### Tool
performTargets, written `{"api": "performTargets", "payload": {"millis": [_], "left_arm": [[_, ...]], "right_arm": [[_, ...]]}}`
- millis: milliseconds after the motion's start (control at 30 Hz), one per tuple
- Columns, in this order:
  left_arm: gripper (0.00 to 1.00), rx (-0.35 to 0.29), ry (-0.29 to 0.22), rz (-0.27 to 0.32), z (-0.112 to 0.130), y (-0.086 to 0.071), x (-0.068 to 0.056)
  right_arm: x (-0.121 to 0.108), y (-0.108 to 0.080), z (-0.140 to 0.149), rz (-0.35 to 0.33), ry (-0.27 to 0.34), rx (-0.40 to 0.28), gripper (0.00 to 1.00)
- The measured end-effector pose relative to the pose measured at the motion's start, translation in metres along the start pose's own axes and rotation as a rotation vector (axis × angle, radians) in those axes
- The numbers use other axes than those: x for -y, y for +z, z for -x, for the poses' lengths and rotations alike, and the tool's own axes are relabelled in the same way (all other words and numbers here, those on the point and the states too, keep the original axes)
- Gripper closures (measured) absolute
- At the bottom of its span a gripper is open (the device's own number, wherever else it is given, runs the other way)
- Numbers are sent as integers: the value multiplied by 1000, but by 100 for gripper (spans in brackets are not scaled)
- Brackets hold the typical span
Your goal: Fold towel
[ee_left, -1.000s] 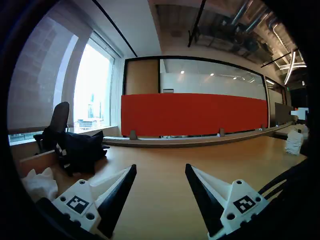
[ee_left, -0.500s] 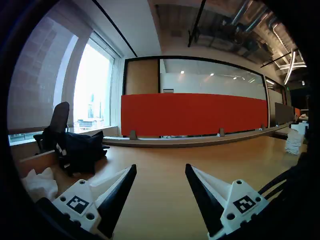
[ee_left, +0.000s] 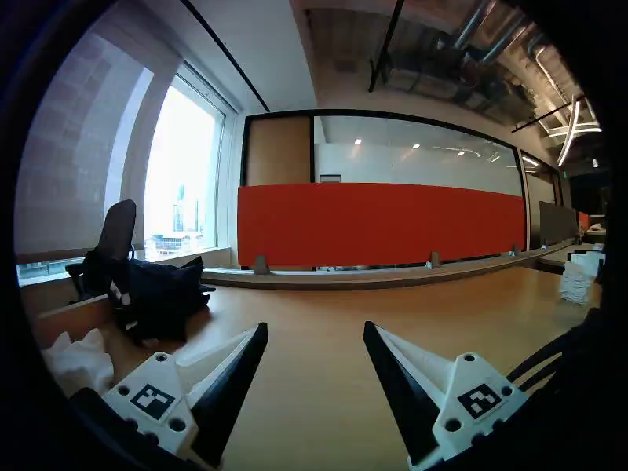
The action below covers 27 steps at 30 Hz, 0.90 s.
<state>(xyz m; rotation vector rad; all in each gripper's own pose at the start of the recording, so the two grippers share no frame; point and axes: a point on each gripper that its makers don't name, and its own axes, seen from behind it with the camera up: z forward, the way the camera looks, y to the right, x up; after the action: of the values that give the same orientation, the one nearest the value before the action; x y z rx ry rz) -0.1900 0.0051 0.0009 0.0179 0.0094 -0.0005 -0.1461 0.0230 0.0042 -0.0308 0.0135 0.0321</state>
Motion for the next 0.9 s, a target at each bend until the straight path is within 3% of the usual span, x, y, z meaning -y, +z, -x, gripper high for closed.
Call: {"api": "performTargets", "payload": {"millis": [300,900], "left_arm": [[10,0,0,0,0,0,0],[10,0,0,0,-1,0,0]], "right_arm": [[-3,0,13,3,21,9,0],[10,-3,17,-26,-15,0,0]]}}
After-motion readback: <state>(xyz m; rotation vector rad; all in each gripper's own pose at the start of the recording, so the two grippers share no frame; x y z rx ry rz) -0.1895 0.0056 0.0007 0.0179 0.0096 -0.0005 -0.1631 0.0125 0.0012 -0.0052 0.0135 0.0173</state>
